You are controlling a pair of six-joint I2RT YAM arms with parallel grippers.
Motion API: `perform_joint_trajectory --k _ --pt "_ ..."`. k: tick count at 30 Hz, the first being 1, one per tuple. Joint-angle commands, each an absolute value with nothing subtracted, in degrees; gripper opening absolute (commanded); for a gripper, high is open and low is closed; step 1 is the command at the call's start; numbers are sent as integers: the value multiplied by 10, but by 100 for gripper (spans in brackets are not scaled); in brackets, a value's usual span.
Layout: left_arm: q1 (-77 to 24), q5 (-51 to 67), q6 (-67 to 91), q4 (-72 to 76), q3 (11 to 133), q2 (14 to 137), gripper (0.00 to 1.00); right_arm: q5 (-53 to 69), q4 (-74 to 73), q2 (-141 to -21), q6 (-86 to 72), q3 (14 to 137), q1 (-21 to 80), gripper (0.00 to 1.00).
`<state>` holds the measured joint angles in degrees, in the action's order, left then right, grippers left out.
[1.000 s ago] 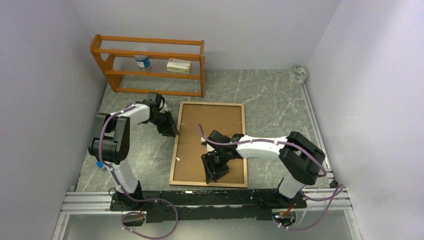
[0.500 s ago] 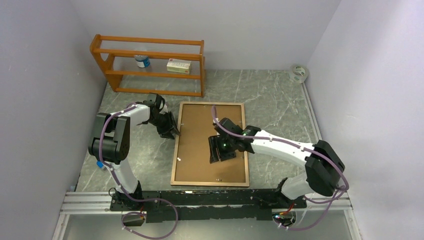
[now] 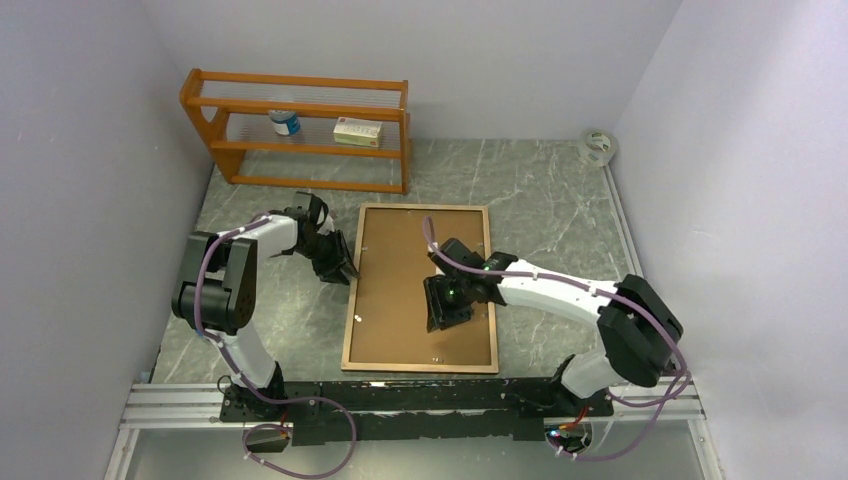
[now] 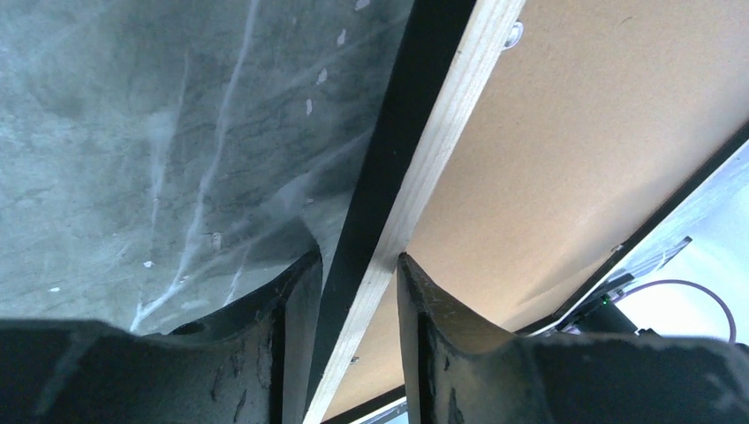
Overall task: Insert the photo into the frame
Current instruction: Install the photo frame at the center of the board.
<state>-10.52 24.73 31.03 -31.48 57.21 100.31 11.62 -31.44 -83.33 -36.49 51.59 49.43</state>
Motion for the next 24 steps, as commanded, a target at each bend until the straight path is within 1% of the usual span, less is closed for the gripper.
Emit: perform_joint_trajectory --k 1,3,7,24 --pt "-104 256 315 -312 559 987 40 173 -290 -849 -357 495 510 36" --pt "-103 258 317 -309 556 989 39 178 -288 -851 -359 487 514 36" --pt "-104 259 317 -308 555 993 37 198 -284 -861 -361 475 524 39" --pt "-104 270 318 -296 547 999 36 236 -265 -899 -370 462 557 39"
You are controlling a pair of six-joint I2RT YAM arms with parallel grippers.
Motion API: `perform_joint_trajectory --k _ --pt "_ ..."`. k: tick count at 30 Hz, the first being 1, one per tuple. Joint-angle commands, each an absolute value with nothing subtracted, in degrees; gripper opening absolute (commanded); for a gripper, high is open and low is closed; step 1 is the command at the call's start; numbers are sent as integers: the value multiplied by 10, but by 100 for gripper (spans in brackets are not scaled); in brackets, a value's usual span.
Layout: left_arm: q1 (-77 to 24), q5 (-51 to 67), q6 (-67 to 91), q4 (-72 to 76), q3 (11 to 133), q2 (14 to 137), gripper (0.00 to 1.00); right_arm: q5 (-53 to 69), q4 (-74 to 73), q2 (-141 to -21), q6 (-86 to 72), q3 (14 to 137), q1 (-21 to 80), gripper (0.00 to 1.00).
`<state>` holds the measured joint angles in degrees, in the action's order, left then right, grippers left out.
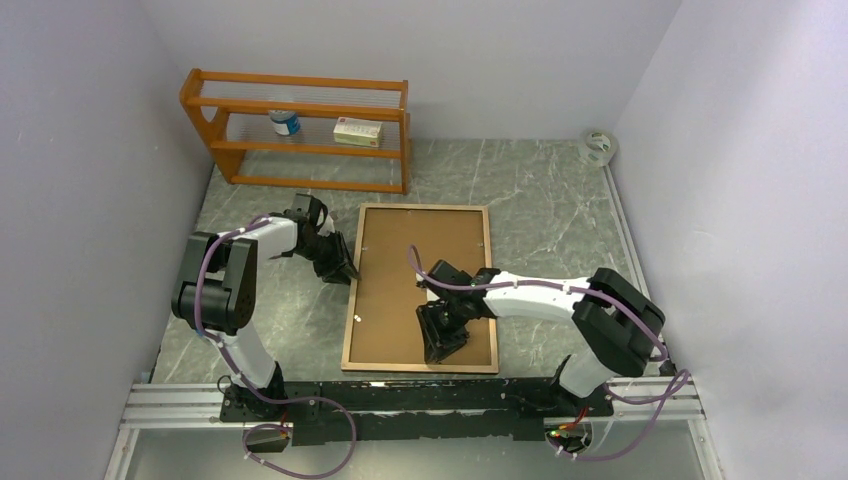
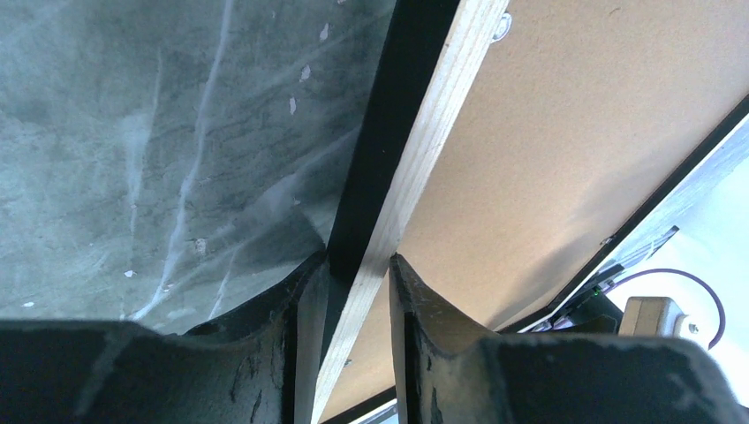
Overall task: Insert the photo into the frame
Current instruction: Install the photo frame at the center of the board.
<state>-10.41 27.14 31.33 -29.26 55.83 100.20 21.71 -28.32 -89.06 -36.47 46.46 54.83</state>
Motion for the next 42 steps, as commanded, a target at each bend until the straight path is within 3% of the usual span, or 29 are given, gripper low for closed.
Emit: perform_joint_trajectory --k 1,15,28,36,42 --pt "-104 271 319 -295 548 999 36 240 -262 -901 -371 461 558 39" --pt "-104 277 322 -292 548 1000 36 271 -234 -907 -388 448 558 40" --pt "-104 309 343 -273 533 1001 35 309 -162 -917 -407 430 545 51" --pt "-104 297 341 -276 538 990 40 46 -244 -793 -400 488 541 54" --pt "-104 289 336 -273 544 982 53 -145 -320 -705 -443 481 480 67"
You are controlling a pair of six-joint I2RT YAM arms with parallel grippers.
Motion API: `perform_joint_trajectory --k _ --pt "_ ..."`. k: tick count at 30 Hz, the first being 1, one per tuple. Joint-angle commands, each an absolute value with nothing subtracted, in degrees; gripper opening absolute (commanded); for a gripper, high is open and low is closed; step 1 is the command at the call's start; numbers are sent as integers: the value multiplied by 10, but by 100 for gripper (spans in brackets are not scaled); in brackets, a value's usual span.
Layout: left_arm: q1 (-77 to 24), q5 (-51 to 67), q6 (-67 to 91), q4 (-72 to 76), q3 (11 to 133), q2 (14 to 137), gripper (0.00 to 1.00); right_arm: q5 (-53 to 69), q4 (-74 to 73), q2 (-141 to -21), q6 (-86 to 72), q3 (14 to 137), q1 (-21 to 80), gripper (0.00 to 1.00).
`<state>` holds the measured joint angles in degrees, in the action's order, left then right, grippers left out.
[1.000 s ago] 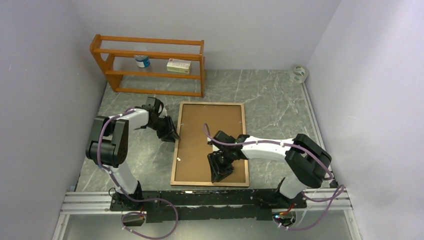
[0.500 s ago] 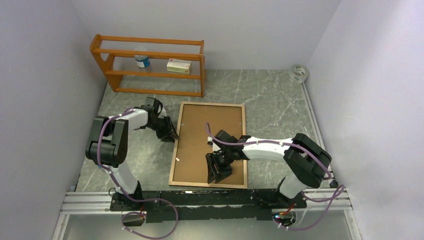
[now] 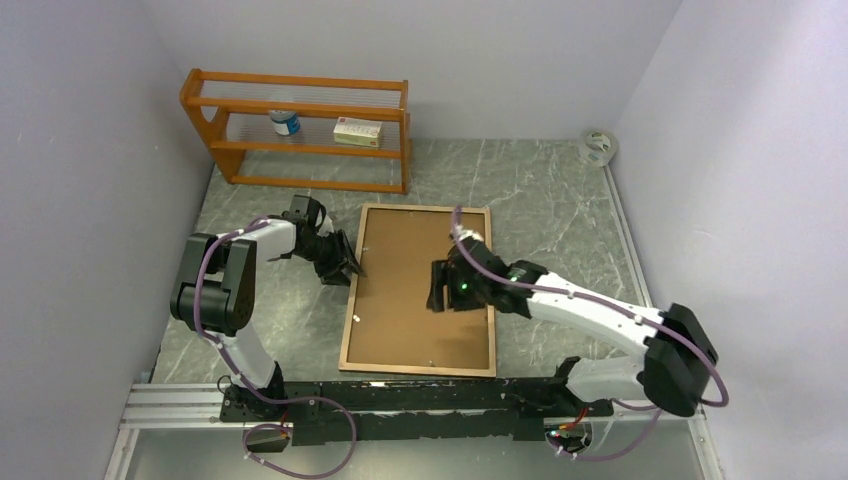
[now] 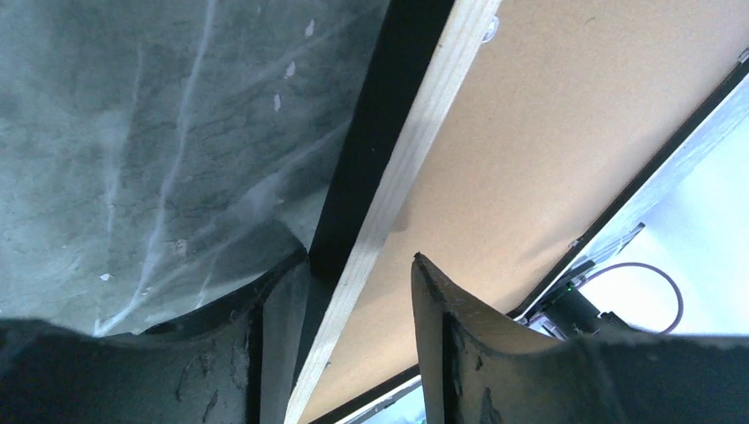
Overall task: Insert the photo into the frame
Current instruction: Install the photo frame at the center of the board.
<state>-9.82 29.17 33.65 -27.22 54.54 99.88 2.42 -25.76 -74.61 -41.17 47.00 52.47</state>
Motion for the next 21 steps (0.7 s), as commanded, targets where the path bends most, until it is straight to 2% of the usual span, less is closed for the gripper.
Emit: perform_joint_trajectory --k 1,7,11,14,18,21 --pt "-104 291 336 -269 544 981 55 -150 -331 -699 -450 476 457 70" --pt "-104 292 330 -249 549 985 61 -114 -342 -706 -470 444 338 81" --pt "-103 280 323 -241 567 999 63 -91 -336 -744 -459 452 310 81" --pt "-104 277 319 -236 580 1010 64 -90 -339 -782 -446 467 292 76" --pt "-103 290 313 -220 584 1023 58 -92 -336 -821 -417 493 280 67" --pt "-104 318 312 -209 591 1037 43 -104 -349 -842 -405 523 278 65"
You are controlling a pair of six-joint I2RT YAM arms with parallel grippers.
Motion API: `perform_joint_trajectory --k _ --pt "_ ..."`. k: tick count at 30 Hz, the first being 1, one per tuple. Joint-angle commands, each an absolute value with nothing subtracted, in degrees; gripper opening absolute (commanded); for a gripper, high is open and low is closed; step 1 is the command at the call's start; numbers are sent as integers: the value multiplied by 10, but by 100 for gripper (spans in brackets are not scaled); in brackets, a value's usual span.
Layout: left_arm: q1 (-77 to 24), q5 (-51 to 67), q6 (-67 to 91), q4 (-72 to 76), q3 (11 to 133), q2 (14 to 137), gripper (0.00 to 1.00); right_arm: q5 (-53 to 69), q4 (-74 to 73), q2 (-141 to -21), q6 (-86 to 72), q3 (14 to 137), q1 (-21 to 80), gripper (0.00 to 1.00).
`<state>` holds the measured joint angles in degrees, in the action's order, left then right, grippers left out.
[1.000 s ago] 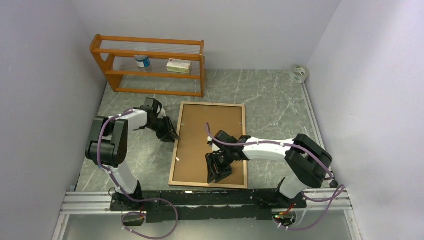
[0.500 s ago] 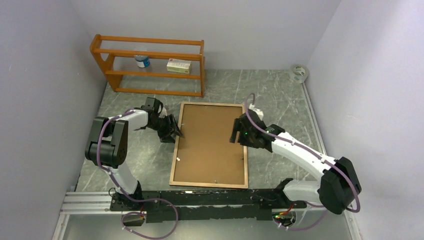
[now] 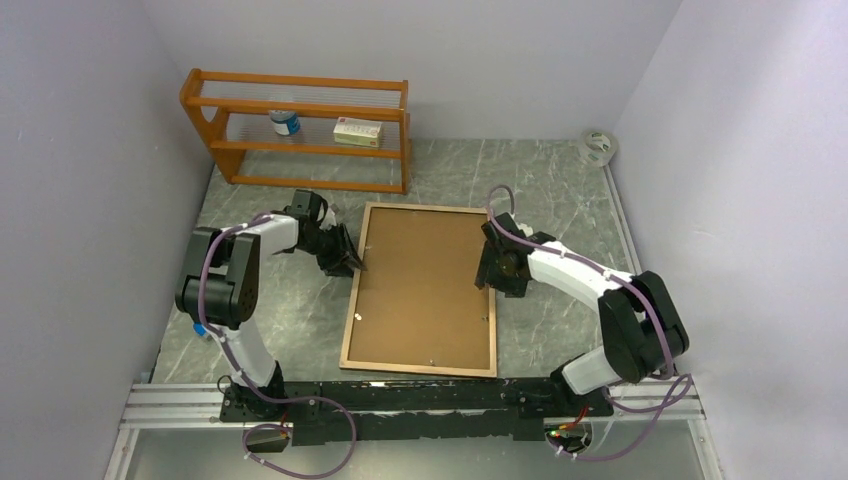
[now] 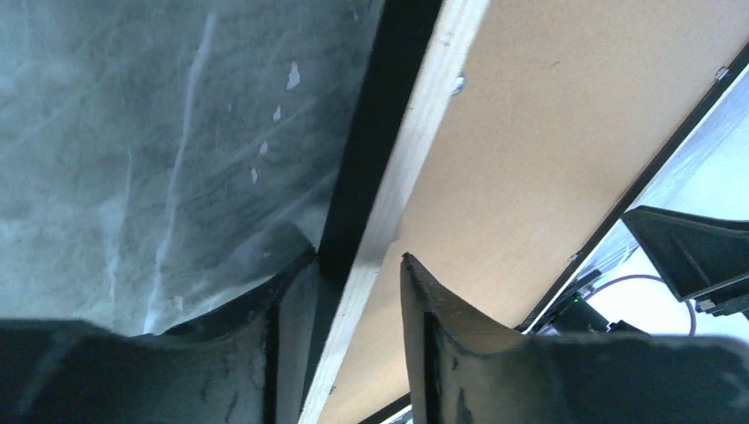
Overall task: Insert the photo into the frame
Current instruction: Install the photo frame at the center of the board.
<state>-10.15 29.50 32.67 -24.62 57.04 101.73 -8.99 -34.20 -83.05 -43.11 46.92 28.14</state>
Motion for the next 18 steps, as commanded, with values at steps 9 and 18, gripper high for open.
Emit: perform_joint_trajectory --k 9,18 --pt "-108 436 390 -79 555 1049 32 -131 -353 -854 -406 575 279 66" --pt "-128 366 399 -117 566 1035 35 -65 -337 -912 -432 657 306 66"
